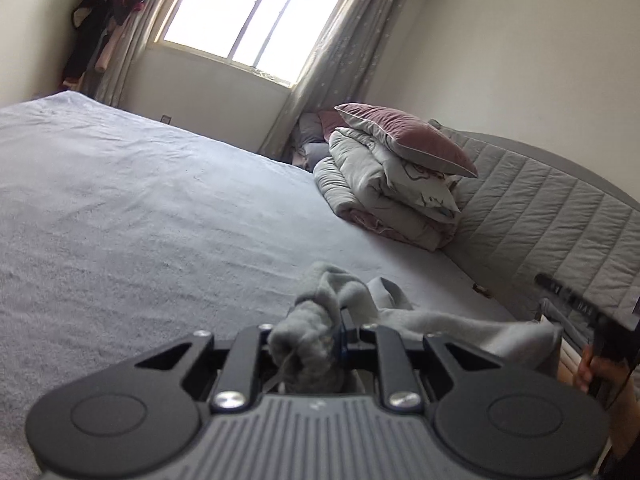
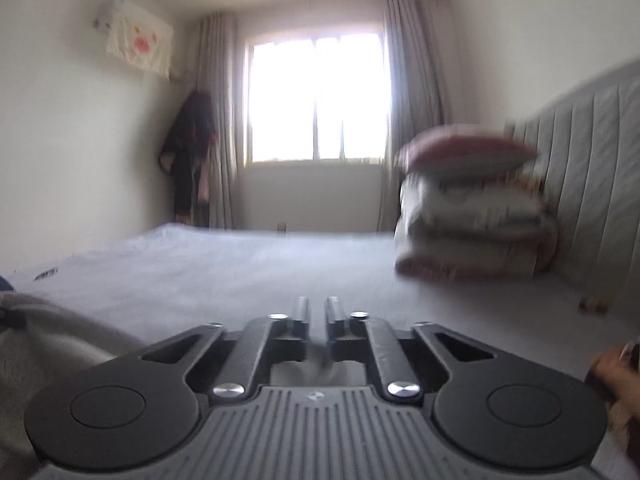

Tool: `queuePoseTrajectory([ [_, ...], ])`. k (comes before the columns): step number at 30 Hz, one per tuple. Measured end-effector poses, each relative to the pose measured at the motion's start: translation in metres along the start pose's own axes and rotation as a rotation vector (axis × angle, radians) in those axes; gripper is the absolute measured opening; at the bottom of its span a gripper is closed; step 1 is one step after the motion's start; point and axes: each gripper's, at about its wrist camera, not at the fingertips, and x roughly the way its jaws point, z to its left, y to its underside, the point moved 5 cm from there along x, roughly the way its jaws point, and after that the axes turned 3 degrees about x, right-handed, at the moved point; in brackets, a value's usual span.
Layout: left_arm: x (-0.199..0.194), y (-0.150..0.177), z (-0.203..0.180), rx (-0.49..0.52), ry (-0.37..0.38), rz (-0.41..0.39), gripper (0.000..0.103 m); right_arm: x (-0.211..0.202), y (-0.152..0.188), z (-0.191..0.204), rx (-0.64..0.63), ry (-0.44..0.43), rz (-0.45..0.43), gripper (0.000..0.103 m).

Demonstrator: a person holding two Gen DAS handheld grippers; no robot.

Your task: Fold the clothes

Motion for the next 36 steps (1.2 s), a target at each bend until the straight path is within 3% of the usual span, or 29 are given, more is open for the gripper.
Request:
queuePoseTrajectory([
  [3, -0.002, 0.017, 0.003, 0.027, 0.016, 0.073, 0.018, -0.004, -0.002, -0.006, 0.029, -0.073, 0.059, 0.006],
  [7, 0.001, 0.050, 0.002, 0.080, 0.006, 0.173, 0.018, 0.020, 0.035, -0.007, 0.011, -0.098, 0.327, 0.010],
  [8, 0.002, 0.055, 0.002, 0.085, -0.002, 0.181, 0.018, 0.025, 0.043, -0.010, 0.028, -0.090, 0.380, 0.023],
  [9, 0.002, 0.057, 0.002, 0.085, -0.008, 0.184, 0.018, 0.030, 0.050, -0.014, 0.051, -0.077, 0.426, 0.046],
  [11, -0.001, 0.058, 0.006, 0.070, -0.008, 0.179, 0.018, 0.038, 0.063, -0.022, 0.103, -0.041, 0.502, 0.074],
  [15, 0.001, 0.057, 0.008, 0.055, -0.011, 0.181, 0.018, 0.051, 0.085, -0.035, 0.218, 0.023, 0.599, 0.077],
  [19, 0.008, 0.058, 0.012, 0.034, -0.029, 0.195, 0.019, 0.071, 0.128, -0.022, 0.275, 0.002, 0.790, 0.072],
  [20, 0.009, 0.058, 0.014, 0.021, -0.034, 0.199, 0.019, 0.072, 0.134, -0.015, 0.262, -0.020, 0.804, 0.059],
  [21, 0.011, 0.058, 0.017, 0.007, -0.038, 0.203, 0.019, 0.071, 0.134, -0.007, 0.239, -0.034, 0.793, 0.037],
  [23, 0.011, 0.056, 0.021, -0.020, -0.044, 0.205, 0.019, 0.069, 0.122, 0.003, 0.201, -0.044, 0.734, 0.018],
  [28, 0.011, 0.051, 0.026, -0.055, -0.074, 0.174, 0.019, 0.065, 0.091, 0.004, 0.187, -0.044, 0.581, 0.014],
  [36, 0.012, 0.015, 0.018, -0.080, -0.066, 0.031, 0.018, 0.060, 0.060, -0.006, 0.065, 0.061, 0.406, 0.013],
])
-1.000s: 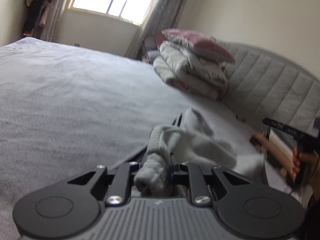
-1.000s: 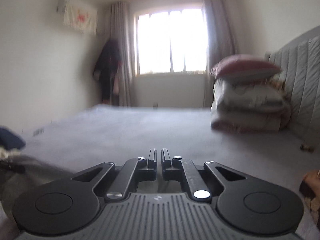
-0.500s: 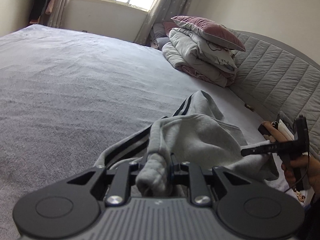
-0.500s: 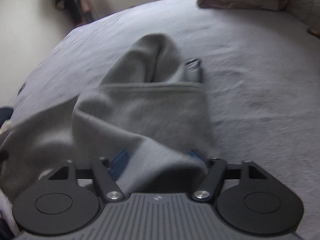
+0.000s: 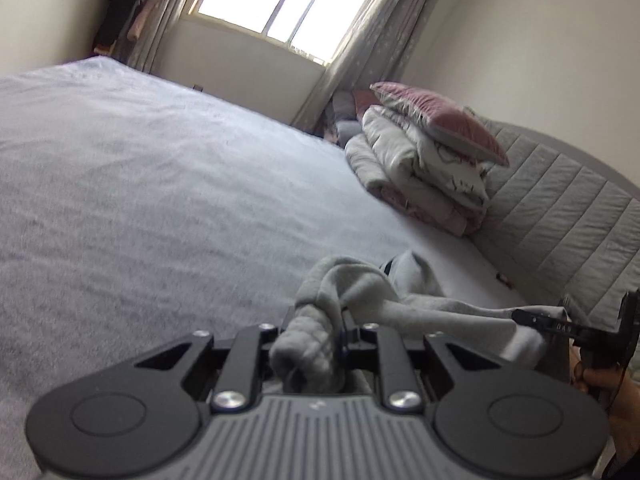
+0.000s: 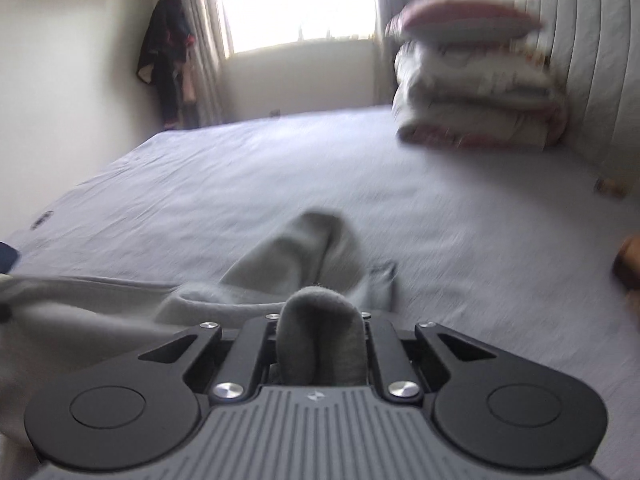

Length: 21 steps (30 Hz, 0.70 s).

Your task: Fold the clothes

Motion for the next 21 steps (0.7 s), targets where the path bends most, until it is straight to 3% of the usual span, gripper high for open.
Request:
queuePoseTrajectory([
  [5, 0.008, -0.025, -0.011, -0.023, 0.016, -0.079, 0.018, -0.003, -0.026, 0.012, -0.187, 0.114, -0.171, 0.013],
  [9, -0.004, -0.038, -0.019, -0.022, 0.067, -0.175, 0.018, -0.025, -0.032, 0.024, -0.240, 0.076, -0.269, 0.013],
  [11, -0.002, -0.034, -0.018, 0.009, 0.041, -0.146, 0.018, -0.027, -0.025, 0.023, -0.265, 0.052, -0.232, 0.013],
  [13, 0.006, -0.022, -0.012, 0.028, -0.014, -0.076, 0.018, -0.018, -0.015, 0.011, -0.228, 0.024, -0.131, 0.013],
  [16, 0.017, 0.003, 0.003, -0.042, -0.082, 0.028, 0.018, -0.007, -0.001, -0.003, -0.131, -0.056, 0.018, 0.013],
  [19, 0.014, 0.017, 0.010, -0.105, -0.083, 0.069, 0.019, -0.011, 0.007, 0.004, -0.145, -0.124, 0.057, 0.013],
  [21, 0.009, 0.020, 0.008, -0.080, -0.083, 0.069, 0.019, -0.016, 0.010, 0.009, -0.163, -0.166, 0.079, 0.013],
])
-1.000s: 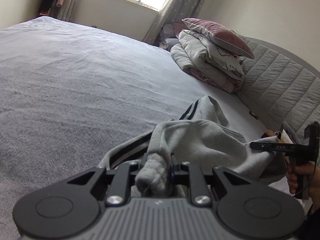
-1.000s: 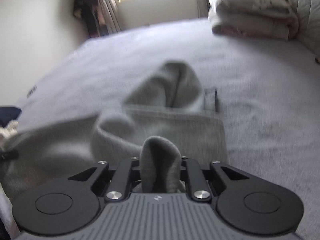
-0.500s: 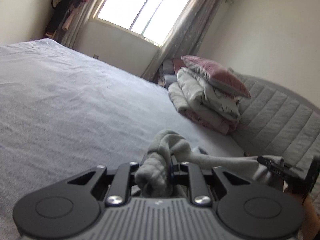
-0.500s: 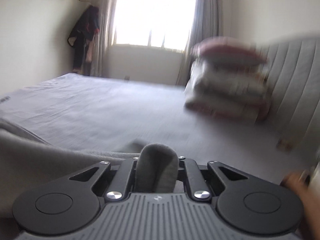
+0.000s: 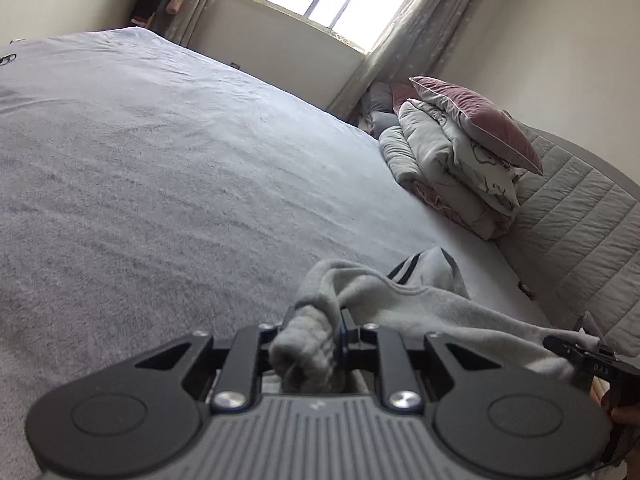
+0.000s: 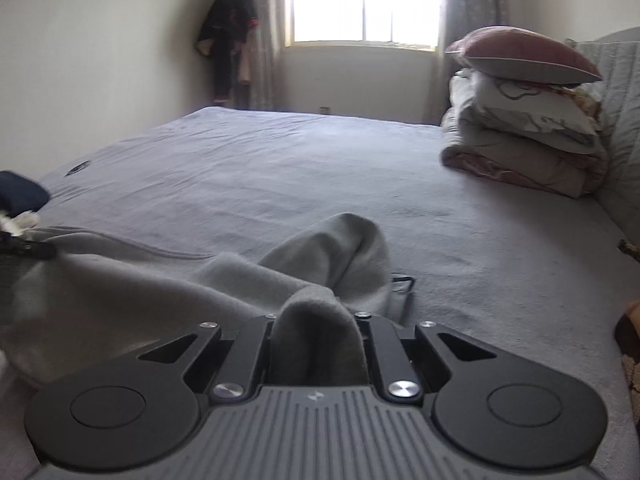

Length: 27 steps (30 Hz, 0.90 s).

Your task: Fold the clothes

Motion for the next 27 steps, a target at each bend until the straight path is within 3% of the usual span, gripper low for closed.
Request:
queuePoseTrajectory([
  [7, -0.010, 0.008, -0.013, 0.166, -0.040, -0.024, 0.020, -0.007, 0.015, 0.017, -0.032, -0.056, 0.068, 0.013],
  [10, -0.016, 0.010, -0.014, 0.164, -0.047, -0.045, 0.020, -0.009, 0.018, 0.018, -0.025, -0.064, 0.076, 0.013],
  [16, -0.028, 0.010, -0.002, 0.063, -0.030, -0.064, 0.020, -0.018, 0.042, 0.033, -0.121, -0.110, 0.135, 0.013],
  [27, -0.027, 0.023, -0.011, 0.179, -0.049, -0.001, 0.021, -0.020, 0.078, 0.050, -0.212, -0.164, 0.279, 0.016],
])
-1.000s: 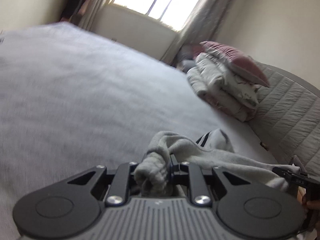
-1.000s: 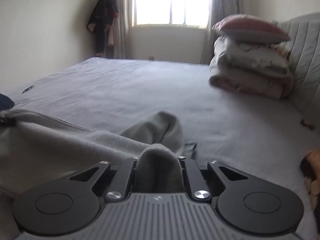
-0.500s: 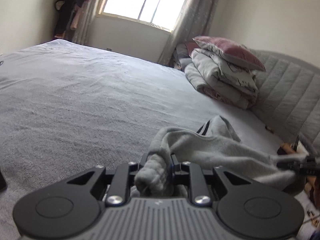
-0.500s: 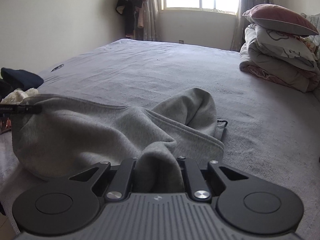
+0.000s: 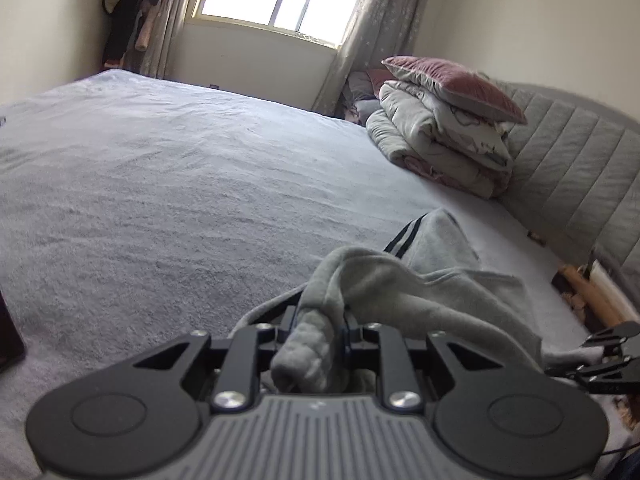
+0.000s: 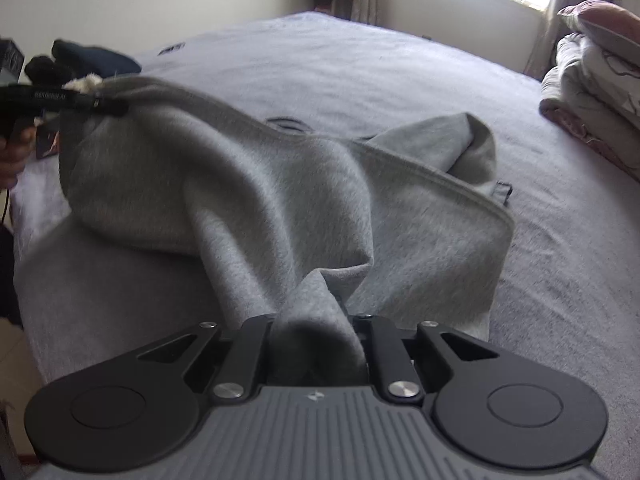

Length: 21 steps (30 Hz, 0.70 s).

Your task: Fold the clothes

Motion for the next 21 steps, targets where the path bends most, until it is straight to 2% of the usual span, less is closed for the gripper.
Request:
queuePoseTrajectory([
  [2, 0.001, -0.001, -0.002, 0.007, -0.005, 0.003, 0.022, -0.001, -0.001, -0.004, 0.019, 0.002, -0.004, 0.016],
  [4, 0.003, 0.000, 0.000, -0.024, 0.012, 0.010, 0.022, -0.007, -0.007, -0.013, 0.083, 0.001, -0.039, 0.021],
  [7, 0.008, 0.001, 0.005, -0.069, 0.027, 0.030, 0.022, -0.016, -0.016, -0.040, 0.244, 0.008, -0.117, 0.042],
  [9, 0.010, 0.002, 0.010, -0.103, 0.038, 0.045, 0.022, -0.016, -0.018, -0.066, 0.382, 0.050, -0.144, 0.058],
  [11, 0.013, 0.004, 0.015, -0.146, 0.049, 0.066, 0.021, -0.011, -0.018, -0.094, 0.521, 0.092, -0.144, 0.058],
  [14, 0.019, 0.010, 0.023, -0.191, 0.030, 0.102, 0.021, 0.003, -0.015, -0.134, 0.714, 0.094, -0.129, 0.058],
  [19, 0.027, 0.014, 0.031, -0.214, 0.005, 0.126, 0.022, 0.043, -0.014, -0.157, 0.864, 0.015, -0.072, 0.058],
  [21, 0.031, 0.015, 0.037, -0.246, -0.001, 0.137, 0.023, 0.054, -0.016, -0.166, 0.926, 0.022, -0.056, 0.059],
])
